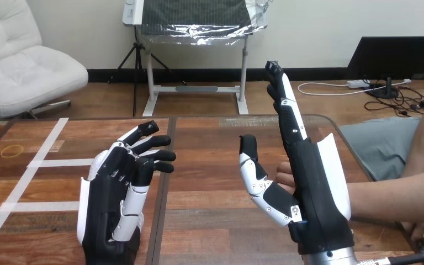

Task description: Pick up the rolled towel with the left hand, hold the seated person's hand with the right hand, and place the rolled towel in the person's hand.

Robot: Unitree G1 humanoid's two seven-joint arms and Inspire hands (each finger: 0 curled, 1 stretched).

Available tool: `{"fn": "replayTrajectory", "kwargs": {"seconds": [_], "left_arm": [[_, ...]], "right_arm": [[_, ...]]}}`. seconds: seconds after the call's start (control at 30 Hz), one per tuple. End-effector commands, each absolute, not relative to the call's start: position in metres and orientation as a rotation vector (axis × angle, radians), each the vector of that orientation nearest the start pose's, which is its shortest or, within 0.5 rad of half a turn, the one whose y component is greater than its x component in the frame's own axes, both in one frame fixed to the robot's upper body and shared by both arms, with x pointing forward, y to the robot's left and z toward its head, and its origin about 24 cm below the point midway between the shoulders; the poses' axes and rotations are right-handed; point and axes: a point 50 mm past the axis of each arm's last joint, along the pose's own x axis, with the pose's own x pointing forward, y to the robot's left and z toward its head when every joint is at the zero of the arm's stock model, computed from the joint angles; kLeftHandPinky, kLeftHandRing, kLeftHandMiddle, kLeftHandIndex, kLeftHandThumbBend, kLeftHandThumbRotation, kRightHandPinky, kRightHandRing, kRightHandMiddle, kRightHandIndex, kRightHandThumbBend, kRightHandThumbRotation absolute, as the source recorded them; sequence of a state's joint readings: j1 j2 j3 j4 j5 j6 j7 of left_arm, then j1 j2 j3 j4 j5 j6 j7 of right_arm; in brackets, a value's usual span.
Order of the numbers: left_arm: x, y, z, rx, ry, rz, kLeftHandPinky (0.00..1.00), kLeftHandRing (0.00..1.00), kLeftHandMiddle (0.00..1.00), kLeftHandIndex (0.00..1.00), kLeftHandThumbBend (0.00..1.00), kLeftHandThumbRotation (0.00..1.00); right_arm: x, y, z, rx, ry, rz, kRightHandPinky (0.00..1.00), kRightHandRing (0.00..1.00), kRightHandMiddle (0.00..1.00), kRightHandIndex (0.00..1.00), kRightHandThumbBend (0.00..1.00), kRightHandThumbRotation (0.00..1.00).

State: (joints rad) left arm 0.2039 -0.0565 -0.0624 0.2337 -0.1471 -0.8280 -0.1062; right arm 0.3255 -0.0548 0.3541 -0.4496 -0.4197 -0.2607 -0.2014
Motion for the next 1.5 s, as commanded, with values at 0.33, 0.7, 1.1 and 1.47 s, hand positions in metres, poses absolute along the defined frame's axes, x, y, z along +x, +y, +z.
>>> {"fn": "replayTrajectory", "kwargs": {"seconds": [0.33,0.7,1.1,1.47], "left_arm": [[0.2015,0.1329,0.0362,-0.175,-0.477,-0.018,0.53,0.59,0.67,0.72,0.63,0.70],[0.2018,0.1334,0.0371,-0.173,-0.480,-0.021,0.53,0.60,0.67,0.72,0.63,0.70],[0.2024,0.1337,0.0382,-0.171,-0.481,-0.020,0.53,0.60,0.67,0.72,0.63,0.70],[0.2020,0.1354,0.0382,-0.095,-0.484,0.007,0.56,0.63,0.69,0.73,0.62,0.70]], "right_arm": [[0.1805,-0.0924,0.1183,-0.238,-0.537,0.060,1.00,1.00,1.00,1.00,0.00,0.00],[0.1814,-0.0917,0.1189,-0.229,-0.536,0.063,1.00,1.00,1.00,1.00,0.00,0.00],[0.1826,-0.0917,0.1189,-0.226,-0.537,0.066,1.00,1.00,1.00,1.00,0.00,0.00],[0.1829,-0.0921,0.1186,-0.218,-0.535,0.058,1.00,1.00,1.00,1.00,0.00,0.00]]}}
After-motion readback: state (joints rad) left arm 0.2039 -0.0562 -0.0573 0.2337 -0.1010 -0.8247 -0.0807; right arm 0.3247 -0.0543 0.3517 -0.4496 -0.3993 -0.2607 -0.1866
